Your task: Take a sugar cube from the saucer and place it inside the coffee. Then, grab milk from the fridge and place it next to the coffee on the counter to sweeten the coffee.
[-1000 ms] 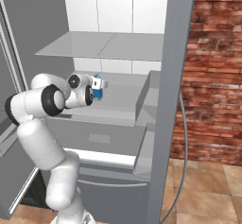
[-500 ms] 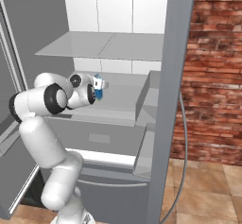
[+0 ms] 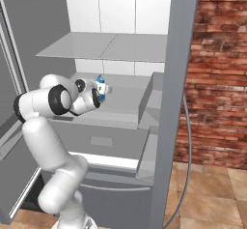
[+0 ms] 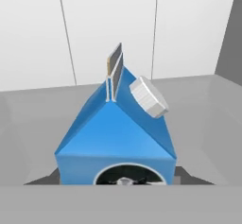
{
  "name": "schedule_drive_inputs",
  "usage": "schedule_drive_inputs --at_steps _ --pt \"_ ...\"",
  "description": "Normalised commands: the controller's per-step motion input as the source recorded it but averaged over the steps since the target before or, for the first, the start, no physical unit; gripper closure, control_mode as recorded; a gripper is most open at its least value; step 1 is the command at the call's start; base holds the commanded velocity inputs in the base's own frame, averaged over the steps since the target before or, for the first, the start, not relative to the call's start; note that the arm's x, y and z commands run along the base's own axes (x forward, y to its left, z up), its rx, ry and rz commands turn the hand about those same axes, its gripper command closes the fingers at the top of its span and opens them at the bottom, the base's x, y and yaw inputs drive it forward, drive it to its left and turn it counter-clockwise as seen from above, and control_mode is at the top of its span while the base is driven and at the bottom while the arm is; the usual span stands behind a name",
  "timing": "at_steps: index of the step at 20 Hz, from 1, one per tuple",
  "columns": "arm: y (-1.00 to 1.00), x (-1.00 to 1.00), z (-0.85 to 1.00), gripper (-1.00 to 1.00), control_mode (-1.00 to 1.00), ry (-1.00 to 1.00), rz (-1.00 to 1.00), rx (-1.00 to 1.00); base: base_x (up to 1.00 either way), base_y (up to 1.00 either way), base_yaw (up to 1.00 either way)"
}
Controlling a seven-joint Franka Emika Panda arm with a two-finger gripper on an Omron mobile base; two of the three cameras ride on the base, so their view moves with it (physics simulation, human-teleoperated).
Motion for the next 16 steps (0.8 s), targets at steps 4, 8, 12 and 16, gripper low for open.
schedule_drive_inputs --at_steps 4,8,12,16 --pt "0.0 0.0 0.0 1.0 -1.0 0.0 0.0 0.0 0.0 0.0 0.0" --pt "0.0 0.0 0.0 1.0 -1.0 0.0 0.0 0.0 0.0 0.0 0.0" --pt "0.0 0.0 0.0 1.0 -1.0 0.01 0.0 0.0 0.0 0.0 0.0" --pt "0.0 0.0 0.0 1.0 -1.0 0.0 0.0 0.0 0.0 0.0 0.0"
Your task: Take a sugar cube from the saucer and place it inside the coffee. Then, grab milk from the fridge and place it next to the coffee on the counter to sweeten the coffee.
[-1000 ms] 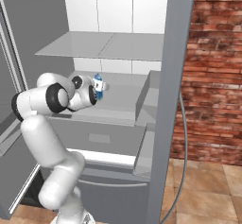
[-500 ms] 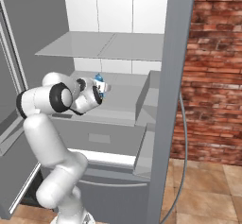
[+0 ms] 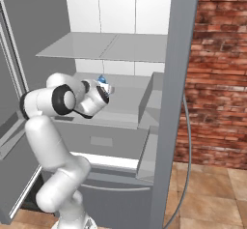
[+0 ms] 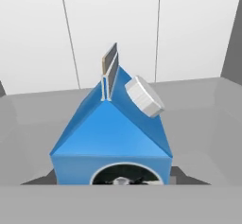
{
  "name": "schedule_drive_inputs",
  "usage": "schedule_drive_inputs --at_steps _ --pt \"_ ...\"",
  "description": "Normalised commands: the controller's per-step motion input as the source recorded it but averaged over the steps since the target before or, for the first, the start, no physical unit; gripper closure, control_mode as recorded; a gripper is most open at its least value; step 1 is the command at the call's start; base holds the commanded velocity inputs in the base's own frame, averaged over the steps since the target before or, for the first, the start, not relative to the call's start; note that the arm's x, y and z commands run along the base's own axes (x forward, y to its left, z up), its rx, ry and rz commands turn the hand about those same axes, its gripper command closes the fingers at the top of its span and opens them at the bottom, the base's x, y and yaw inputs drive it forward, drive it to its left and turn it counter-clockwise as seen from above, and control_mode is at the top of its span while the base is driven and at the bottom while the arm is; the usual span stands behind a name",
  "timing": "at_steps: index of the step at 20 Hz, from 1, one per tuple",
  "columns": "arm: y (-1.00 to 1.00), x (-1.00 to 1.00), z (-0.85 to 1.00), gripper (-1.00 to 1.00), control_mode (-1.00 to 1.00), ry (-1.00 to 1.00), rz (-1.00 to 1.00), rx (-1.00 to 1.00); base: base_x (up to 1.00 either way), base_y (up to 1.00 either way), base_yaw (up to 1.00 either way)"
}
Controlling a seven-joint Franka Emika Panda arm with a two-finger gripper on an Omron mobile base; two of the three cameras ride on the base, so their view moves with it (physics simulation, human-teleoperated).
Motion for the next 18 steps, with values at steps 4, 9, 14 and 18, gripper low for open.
schedule_drive_inputs --at_steps 4,9,14,18 --pt "0.0 -0.09 0.0 1.0 -1.0 0.0 0.0 0.0 0.0 0.0 0.0" --pt "-0.07 -0.78 0.1 1.0 -1.0 -0.1 0.0 0.01 0.0 0.0 0.0" --pt "-0.07 -1.0 0.4 1.0 -1.0 -0.13 0.0 0.01 0.0 0.0 0.0" --pt "0.02 -0.83 1.0 1.0 -1.0 0.03 0.0 -0.03 0.0 0.0 0.0"
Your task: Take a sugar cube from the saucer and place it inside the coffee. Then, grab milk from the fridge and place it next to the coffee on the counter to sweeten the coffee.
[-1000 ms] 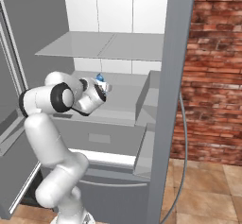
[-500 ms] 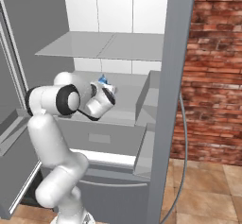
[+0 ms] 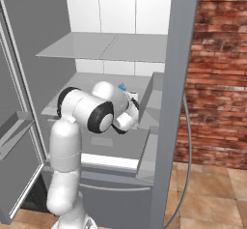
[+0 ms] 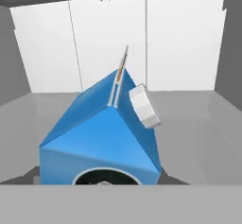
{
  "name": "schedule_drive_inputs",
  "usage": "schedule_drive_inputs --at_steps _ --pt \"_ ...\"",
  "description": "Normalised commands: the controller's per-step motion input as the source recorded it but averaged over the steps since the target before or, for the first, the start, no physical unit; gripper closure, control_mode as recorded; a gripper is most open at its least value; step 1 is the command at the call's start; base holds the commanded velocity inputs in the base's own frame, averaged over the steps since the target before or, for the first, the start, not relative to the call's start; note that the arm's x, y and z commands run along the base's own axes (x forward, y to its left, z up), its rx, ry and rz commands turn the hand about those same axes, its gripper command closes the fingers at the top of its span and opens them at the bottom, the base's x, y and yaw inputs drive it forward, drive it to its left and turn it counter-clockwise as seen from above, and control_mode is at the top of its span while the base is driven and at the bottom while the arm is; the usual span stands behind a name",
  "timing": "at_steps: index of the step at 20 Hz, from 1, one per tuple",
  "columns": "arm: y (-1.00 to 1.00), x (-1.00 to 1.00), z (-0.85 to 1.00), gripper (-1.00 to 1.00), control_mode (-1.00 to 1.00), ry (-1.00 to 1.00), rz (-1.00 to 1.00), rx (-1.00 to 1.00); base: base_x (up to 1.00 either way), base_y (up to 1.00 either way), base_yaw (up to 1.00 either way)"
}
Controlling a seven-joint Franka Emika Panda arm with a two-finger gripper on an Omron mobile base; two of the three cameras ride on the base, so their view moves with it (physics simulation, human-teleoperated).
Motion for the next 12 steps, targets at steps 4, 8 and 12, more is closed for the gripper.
schedule_drive_inputs --at_steps 4,8,12 --pt "0.08 -0.51 1.0 1.0 -1.0 0.16 0.0 -0.03 0.0 0.0 0.0" --pt "0.29 -0.21 1.0 1.0 -1.0 0.17 -0.01 -0.05 0.0 0.0 0.0" --pt "0.02 -0.7 0.81 1.0 -1.0 0.11 0.0 -0.01 0.0 0.0 0.0"
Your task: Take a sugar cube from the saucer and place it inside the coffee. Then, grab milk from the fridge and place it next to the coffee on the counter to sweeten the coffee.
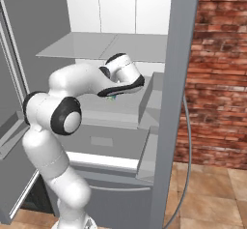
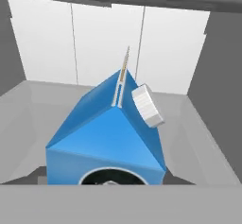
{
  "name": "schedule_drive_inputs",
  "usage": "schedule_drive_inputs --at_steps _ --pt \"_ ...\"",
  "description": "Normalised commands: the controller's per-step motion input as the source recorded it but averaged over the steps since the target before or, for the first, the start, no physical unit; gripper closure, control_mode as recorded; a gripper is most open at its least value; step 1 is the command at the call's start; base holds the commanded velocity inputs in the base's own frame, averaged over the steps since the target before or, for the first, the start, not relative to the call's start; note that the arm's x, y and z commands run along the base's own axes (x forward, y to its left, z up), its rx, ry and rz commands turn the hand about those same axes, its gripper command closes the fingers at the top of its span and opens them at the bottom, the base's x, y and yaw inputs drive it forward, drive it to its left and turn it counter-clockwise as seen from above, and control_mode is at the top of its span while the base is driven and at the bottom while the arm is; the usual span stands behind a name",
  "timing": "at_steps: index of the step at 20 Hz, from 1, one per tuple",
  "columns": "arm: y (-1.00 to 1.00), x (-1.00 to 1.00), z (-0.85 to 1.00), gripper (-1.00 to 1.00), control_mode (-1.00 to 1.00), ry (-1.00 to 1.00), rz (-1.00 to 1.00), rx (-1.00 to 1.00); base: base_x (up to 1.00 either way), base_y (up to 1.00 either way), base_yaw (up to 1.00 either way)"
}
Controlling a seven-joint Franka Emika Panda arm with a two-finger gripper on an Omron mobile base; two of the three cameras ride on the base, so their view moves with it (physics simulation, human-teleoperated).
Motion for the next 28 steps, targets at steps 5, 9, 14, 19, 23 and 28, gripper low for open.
schedule_drive_inputs --at_steps 5,9,14,19,23,28 --pt "0.02 -1.0 0.2 1.0 -1.0 0.07 0.0 0.06 0.0 0.0 0.0" --pt "0.18 -1.0 0.15 1.0 -1.0 0.07 0.0 0.09 0.0 0.0 0.0" --pt "0.05 -0.99 0.98 1.0 -1.0 0.3 0.0 0.03 0.0 0.0 0.0" --pt "0.0 -0.9 1.0 1.0 -1.0 0.39 0.0 0.06 0.0 0.0 0.0" --pt "0.17 -0.62 1.0 1.0 -1.0 0.42 -0.01 0.22 0.0 0.0 0.0" --pt "0.19 -0.4 1.0 1.0 -1.0 0.33 -0.01 0.3 0.0 0.0 0.0"
